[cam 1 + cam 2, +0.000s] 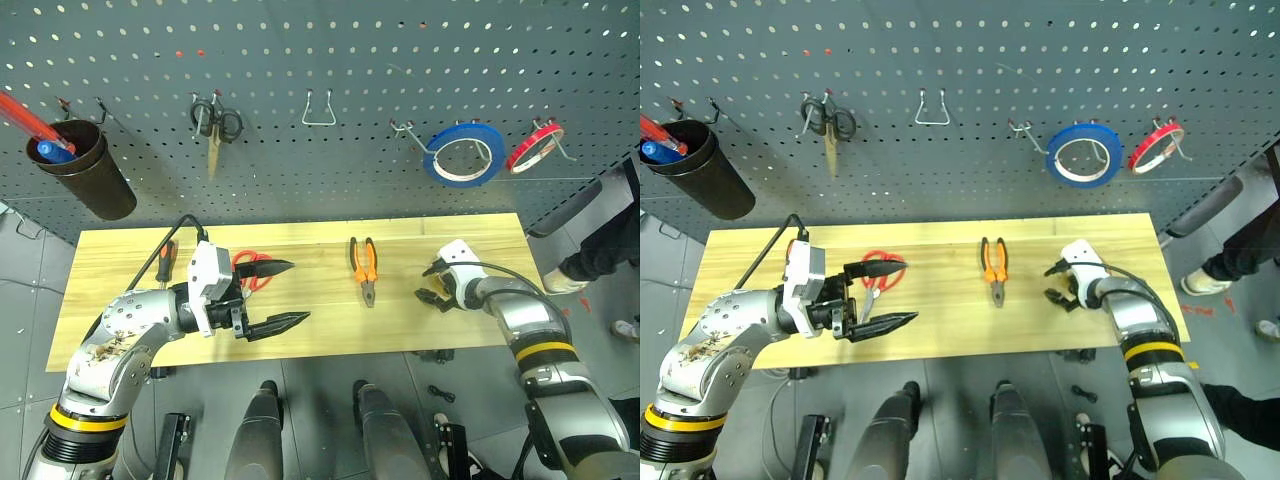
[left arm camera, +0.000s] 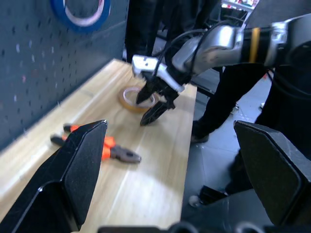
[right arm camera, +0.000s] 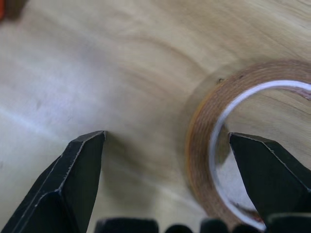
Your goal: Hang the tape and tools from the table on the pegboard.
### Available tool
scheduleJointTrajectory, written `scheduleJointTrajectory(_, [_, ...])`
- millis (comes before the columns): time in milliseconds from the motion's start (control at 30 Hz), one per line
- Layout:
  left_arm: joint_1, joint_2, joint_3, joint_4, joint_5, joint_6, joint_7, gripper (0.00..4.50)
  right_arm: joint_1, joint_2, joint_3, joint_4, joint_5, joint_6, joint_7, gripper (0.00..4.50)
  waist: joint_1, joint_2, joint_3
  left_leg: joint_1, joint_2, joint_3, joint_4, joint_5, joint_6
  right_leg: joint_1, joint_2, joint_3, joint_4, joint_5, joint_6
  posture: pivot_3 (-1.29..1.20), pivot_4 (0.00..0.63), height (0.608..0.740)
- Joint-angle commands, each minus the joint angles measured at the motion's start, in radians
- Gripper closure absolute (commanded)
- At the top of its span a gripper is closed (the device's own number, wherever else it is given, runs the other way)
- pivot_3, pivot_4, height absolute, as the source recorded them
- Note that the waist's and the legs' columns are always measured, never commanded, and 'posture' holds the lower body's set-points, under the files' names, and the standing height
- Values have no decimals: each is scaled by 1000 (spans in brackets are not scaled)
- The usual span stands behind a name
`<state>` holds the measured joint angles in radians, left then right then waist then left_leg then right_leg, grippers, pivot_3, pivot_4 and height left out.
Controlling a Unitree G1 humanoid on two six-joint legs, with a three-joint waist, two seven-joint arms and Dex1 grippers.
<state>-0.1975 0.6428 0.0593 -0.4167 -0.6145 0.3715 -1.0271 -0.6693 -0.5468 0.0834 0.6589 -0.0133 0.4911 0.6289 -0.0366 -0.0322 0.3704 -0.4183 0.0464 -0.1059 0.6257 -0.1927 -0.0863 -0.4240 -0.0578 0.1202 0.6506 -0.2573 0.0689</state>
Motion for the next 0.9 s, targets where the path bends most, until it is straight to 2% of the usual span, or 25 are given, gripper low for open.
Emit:
scheduleJointTrajectory(33, [12, -4, 26, -59, -27, -11, 20, 45, -11, -2, -29, 66, 7, -7, -9, 0, 0, 0, 1, 0, 0, 0, 0, 0, 0, 0, 0, 0, 0, 0, 0, 93, 409, 740])
scheduleJointTrajectory(167, [17, -1, 27, -67, -39, -4, 30, 0, -11, 0, -40, 90, 10, -3, -5, 1123, 0, 0, 1, 0, 0, 0, 0, 0, 0, 0, 0, 0, 0, 0, 0, 86, 419, 740])
scheduleJointTrajectory(333, [20, -1, 23, -76, -46, -5, 32, 0, 5, -3, -41, 90, 3, -16, -7, 2915, 0, -1, 1, 0, 0, 0, 0, 0, 0, 0, 0, 0, 0, 0, 0, 92, 411, 740])
scheduleJointTrajectory(467, [10, -10, 26, -78, -72, 35, 73, 0, 22, -6, -43, 67, 0, -34, -4, 4175, 0, -1, 1, 0, 0, 0, 0, 0, 0, 0, 0, 0, 0, 0, 0, 92, 408, 740])
scheduleJointTrajectory(567, [21, -13, 26, -108, -88, 53, 102, 0, 72, -11, -35, -46, -2, -33, 5, 4258, 0, -1, 1, 0, 0, 0, 0, 0, 0, 0, 0, 0, 0, 0, 0, 85, 403, 740])
scheduleJointTrajectory(767, [59, -9, 53, -156, -126, 97, 168, 0, 300, -87, 23, -599, -82, -33, -6, 4258, 2, 3, 4, -5, 0, -1, 0, 0, 0, -4, 0, 0, -1, 0, 1, 82, 404, 740])
scheduleJointTrajectory(900, [37, -10, 92, -167, -195, 169, 243, 0, 447, -111, -2, -955, -127, -21, -53, 4258, 2, 4, 4, -5, -1, -1, 1, 0, 0, -4, 0, 0, 0, -1, 3, 76, 385, 740])
